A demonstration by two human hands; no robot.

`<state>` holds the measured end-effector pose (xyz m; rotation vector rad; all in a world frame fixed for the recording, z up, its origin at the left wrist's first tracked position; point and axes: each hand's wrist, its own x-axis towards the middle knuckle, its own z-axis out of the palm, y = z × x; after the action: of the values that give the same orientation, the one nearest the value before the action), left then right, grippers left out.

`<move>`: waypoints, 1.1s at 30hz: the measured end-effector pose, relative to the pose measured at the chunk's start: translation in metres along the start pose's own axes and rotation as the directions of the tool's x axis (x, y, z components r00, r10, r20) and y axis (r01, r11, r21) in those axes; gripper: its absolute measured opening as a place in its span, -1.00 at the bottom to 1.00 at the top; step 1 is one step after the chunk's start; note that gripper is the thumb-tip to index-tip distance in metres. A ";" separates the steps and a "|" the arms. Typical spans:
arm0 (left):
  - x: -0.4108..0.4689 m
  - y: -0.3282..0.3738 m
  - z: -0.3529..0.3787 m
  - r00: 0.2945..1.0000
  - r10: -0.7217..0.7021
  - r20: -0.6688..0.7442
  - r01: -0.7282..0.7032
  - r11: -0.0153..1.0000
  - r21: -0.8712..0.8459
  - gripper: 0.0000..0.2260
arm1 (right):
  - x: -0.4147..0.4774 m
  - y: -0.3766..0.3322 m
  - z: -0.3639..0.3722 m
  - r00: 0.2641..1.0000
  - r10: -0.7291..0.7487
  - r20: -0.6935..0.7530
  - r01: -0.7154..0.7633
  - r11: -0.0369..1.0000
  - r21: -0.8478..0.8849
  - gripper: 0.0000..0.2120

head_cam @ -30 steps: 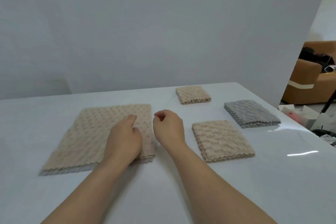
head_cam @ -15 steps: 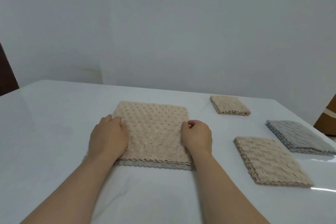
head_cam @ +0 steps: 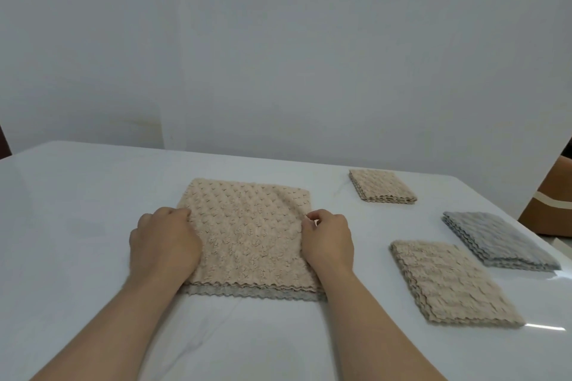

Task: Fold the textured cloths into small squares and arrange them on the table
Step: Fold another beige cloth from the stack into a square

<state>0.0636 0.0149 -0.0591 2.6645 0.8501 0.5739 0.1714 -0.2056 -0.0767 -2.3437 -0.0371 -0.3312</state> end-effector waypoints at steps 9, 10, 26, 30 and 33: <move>0.006 -0.014 -0.008 0.992 -0.122 0.026 0.124 0.948 -0.292 -0.59 | -0.007 -0.006 -0.002 0.945 -0.326 0.010 0.326 0.945 0.009 -0.80; 0.007 -0.017 -0.010 0.989 -0.144 0.039 0.149 0.935 -0.322 -0.61 | -0.008 -0.008 -0.003 0.925 -0.380 0.009 0.380 0.925 0.017 -0.80; 0.013 -0.018 -0.026 0.911 -0.203 0.358 0.409 0.352 -0.842 -0.56 | -0.014 -0.009 -0.015 0.966 -0.225 0.124 0.153 0.892 0.426 -0.58; 0.008 -0.013 -0.024 0.946 -0.239 0.217 0.320 0.595 -0.737 -0.68 | -0.015 -0.010 -0.015 0.961 -0.216 0.170 0.137 0.913 0.385 -0.67; 0.005 -0.013 -0.021 0.963 -0.204 0.178 0.269 0.653 -0.708 -0.70 | -0.013 -0.009 -0.016 0.947 -0.246 0.205 0.179 0.938 0.296 -0.48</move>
<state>0.0520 0.0313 -0.0444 1.7934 0.7228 0.5738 0.1541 -0.2094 -0.0628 -2.0923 -0.4325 -0.1345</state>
